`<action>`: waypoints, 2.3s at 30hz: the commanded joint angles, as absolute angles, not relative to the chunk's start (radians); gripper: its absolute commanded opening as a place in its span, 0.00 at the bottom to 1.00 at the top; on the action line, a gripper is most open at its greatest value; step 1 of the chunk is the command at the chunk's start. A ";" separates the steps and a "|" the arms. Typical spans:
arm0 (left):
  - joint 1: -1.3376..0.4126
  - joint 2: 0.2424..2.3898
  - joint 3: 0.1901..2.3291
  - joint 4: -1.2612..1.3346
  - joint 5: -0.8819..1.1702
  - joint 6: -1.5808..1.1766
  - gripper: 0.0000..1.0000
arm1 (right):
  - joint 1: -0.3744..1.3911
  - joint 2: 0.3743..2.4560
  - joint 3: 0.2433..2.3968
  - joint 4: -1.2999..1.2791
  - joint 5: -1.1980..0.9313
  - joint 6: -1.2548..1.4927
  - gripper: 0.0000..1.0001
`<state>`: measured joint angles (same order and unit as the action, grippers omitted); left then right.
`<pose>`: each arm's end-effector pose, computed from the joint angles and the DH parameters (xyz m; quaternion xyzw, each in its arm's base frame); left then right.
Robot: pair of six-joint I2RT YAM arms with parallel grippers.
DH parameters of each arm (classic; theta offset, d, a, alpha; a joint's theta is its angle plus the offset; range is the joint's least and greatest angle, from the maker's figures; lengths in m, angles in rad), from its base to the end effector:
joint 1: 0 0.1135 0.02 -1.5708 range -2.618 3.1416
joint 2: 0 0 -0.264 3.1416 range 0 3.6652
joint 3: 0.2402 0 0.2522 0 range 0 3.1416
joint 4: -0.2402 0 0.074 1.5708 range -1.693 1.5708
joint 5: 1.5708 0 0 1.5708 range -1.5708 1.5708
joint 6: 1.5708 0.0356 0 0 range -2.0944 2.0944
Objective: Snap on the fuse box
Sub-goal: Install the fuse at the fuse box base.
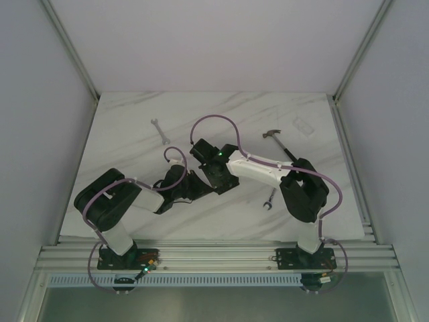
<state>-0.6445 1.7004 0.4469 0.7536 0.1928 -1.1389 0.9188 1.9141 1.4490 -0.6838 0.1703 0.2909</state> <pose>0.2223 -0.1756 0.1091 -0.1618 0.8420 -0.4472 0.2546 0.2471 0.3138 0.2063 -0.2839 0.9322 0.0502 0.2189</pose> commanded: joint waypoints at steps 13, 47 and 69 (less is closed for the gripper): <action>-0.635 1.731 0.448 0.634 0.142 -1.098 0.15 | 0.942 1.952 1.475 -0.730 0.204 0.305 0.00; -0.620 1.785 0.499 0.621 0.163 -1.087 0.14 | 0.951 1.982 1.475 -0.800 0.287 0.562 0.00; -0.631 1.789 0.492 0.628 0.159 -1.098 0.14 | 0.954 2.049 1.453 -0.810 0.272 0.556 0.00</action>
